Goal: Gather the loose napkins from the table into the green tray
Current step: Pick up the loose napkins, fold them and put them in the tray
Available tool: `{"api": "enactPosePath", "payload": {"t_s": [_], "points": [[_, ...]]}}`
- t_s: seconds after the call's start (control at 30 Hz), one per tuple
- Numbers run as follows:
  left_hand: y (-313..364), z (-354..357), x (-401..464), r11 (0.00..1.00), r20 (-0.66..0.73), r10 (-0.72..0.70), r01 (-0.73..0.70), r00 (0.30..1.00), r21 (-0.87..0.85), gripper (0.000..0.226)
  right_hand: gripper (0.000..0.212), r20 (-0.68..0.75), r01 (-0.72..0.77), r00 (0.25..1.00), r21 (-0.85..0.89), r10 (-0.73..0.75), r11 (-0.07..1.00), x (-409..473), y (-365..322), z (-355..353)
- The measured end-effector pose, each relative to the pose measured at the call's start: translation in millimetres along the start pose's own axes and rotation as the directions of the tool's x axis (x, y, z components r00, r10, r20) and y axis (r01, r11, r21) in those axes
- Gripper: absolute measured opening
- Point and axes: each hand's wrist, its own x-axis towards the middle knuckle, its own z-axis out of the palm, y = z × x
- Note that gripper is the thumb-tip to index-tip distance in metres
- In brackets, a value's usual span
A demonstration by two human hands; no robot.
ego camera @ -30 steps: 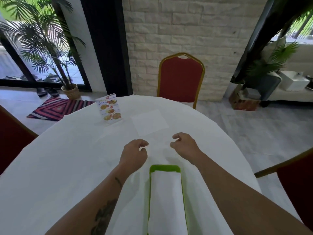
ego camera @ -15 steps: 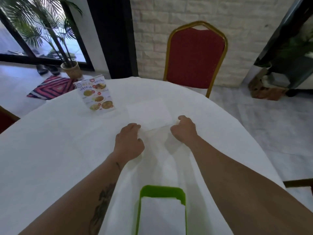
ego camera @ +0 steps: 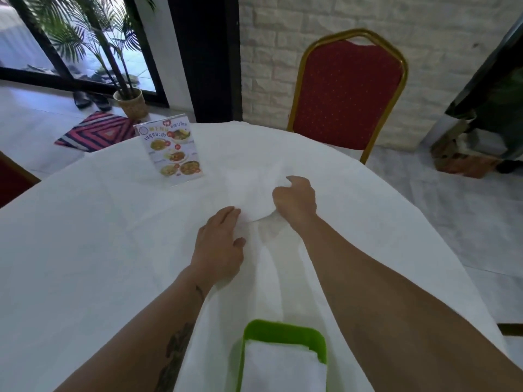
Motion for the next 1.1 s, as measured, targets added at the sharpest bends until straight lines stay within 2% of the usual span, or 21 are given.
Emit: {"api": "enactPosePath", "payload": {"t_s": [0.03, 0.1, 0.17, 0.2, 0.3, 0.4, 0.5, 0.57, 0.67, 0.8, 0.87, 0.93, 1.0, 1.07, 1.1], "points": [[-2, 1, -3, 0.998, -0.033, -0.032, 0.03, 0.999, -0.063, 0.069, 0.066, 0.038, 0.079, 0.996, -0.106, -0.076, 0.991, -4, 1, 3], [-5, 3, -7, 0.979, -0.082, -0.11, 0.093, 0.991, -0.182, 0.077, 0.062, 0.205, 0.217, 0.966, -0.317, -0.157, 0.923, -11, 2, 10], [-6, 4, -11, 0.964, -0.084, -0.145, 0.122, 0.986, -0.238, 0.082, 0.063, 0.349, 0.273, 0.93, -0.436, -0.119, 0.857, -14, 5, 15], [-6, 4, -11, 0.964, -0.075, -0.142, 0.12, 0.987, -0.237, 0.083, 0.065, 0.358, 0.27, 0.928, -0.445, -0.107, 0.854, -13, 7, 17], [-7, 0, -9, 0.986, -0.054, -0.084, 0.075, 0.995, -0.148, 0.082, 0.065, 0.2, 0.152, 0.977, -0.394, -0.077, 0.907, -8, 11, 20], [-4, -1, -11, 1.0, -0.028, 0.001, -0.001, 1.0, -0.006, 0.071, 0.054, 0.071, 0.0, 0.997, -0.343, 0.026, 0.939, -3, 7, 24], [0, 1, -11, 0.993, 0.032, 0.009, -0.013, 0.999, 0.114, 0.06, 0.044, 0.115, -0.15, 0.982, -0.027, 0.152, 0.988, 1, -7, 27], [1, -2, -9, 0.991, 0.085, 0.003, -0.014, 0.996, 0.132, 0.059, 0.039, 0.177, -0.222, 0.963, 0.089, 0.204, 0.971, 6, -15, 27], [1, -7, -8, 0.992, 0.147, 0.025, -0.044, 0.989, 0.122, 0.06, 0.027, 0.23, -0.295, 0.936, 0.1, 0.266, 0.95, 8, -18, 28], [-3, -15, -8, 0.995, 0.22, 0.034, -0.054, 0.975, 0.084, 0.061, 0.026, 0.163, -0.244, 0.96, 0.091, 0.228, 0.965, 0, -9, 28], [-3, -21, -8, 1.0, 0.235, 0.027, -0.028, 0.972, -0.001, 0.06, 0.025, 0.124, -0.184, 0.978, 0.125, 0.168, 0.975, -5, -3, 24], [1, -29, -15, 0.976, 0.157, -0.068, 0.098, 0.985, -0.196, 0.055, 0.014, 0.122, -0.126, 0.986, 0.138, 0.11, 0.982, -14, -1, 16], [7, -37, -27, 0.892, 0.053, -0.224, 0.227, 0.973, -0.392, 0.049, 0.011, 0.137, -0.089, 0.988, 0.155, 0.068, 0.984, -28, -1, 5], [12, -45, -42, 0.799, 0.036, -0.331, 0.301, 0.943, -0.521, 0.043, 0.022, 0.168, -0.065, 0.985, 0.196, 0.032, 0.978, -45, -2, -8], [15, -48, -49, 0.749, 0.051, -0.358, 0.319, 0.932, -0.581, 0.041, 0.02, 0.185, -0.059, 0.983, 0.214, 0.019, 0.975, -54, -4, -14]]}}
